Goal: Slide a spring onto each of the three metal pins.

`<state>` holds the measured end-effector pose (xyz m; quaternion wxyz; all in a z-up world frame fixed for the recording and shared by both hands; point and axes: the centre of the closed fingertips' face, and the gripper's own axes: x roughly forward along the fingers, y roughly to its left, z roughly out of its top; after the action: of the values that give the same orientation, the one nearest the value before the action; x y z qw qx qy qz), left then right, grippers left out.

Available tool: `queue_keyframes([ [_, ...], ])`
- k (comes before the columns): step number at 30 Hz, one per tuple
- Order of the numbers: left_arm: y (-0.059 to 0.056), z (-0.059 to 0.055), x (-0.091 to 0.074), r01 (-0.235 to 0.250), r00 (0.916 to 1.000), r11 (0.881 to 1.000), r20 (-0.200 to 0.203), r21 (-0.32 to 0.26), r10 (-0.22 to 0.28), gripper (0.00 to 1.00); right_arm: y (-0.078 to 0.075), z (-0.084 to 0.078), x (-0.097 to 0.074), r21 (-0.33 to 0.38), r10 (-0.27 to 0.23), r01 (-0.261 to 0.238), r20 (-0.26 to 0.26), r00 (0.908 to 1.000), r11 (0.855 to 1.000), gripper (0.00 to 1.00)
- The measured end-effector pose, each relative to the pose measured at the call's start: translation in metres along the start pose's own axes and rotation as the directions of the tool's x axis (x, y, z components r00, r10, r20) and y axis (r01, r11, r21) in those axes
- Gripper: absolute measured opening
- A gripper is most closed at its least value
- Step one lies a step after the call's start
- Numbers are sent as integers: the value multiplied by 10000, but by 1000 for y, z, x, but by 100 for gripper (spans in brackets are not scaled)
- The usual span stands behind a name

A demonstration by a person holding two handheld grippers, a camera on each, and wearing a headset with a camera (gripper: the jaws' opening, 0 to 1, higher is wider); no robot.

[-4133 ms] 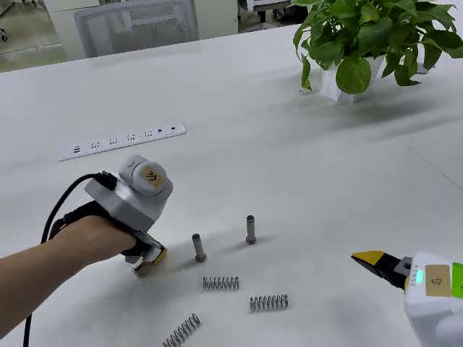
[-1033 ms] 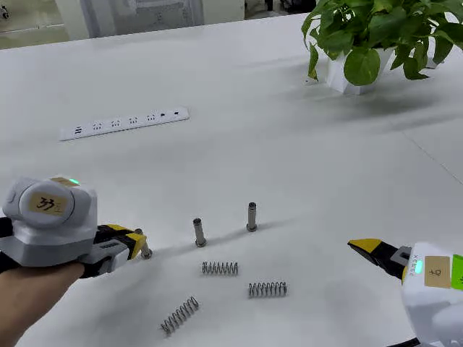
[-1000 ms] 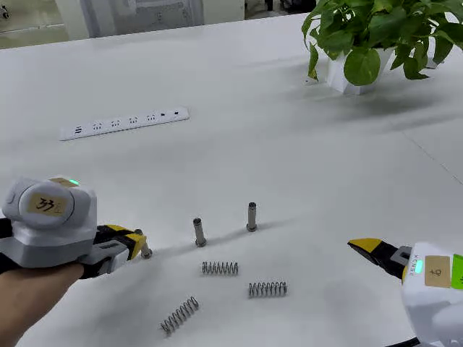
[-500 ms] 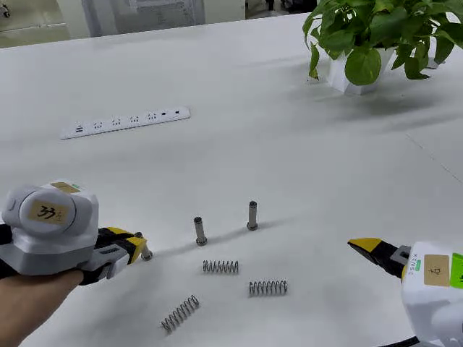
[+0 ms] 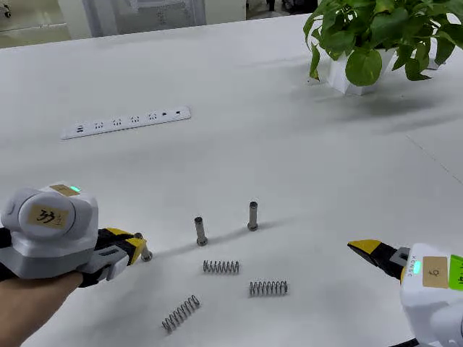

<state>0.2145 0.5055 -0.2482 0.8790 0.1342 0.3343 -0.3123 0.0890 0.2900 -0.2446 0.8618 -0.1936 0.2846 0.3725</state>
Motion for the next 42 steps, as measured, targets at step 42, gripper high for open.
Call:
queue_keyframes([
  [42, -3, 3, 0, 29, 9998, 10000, 204, 25, -30, 9, 4, -4, 1, 5, 140, -140, -132, 9998, 9999, 99],
])
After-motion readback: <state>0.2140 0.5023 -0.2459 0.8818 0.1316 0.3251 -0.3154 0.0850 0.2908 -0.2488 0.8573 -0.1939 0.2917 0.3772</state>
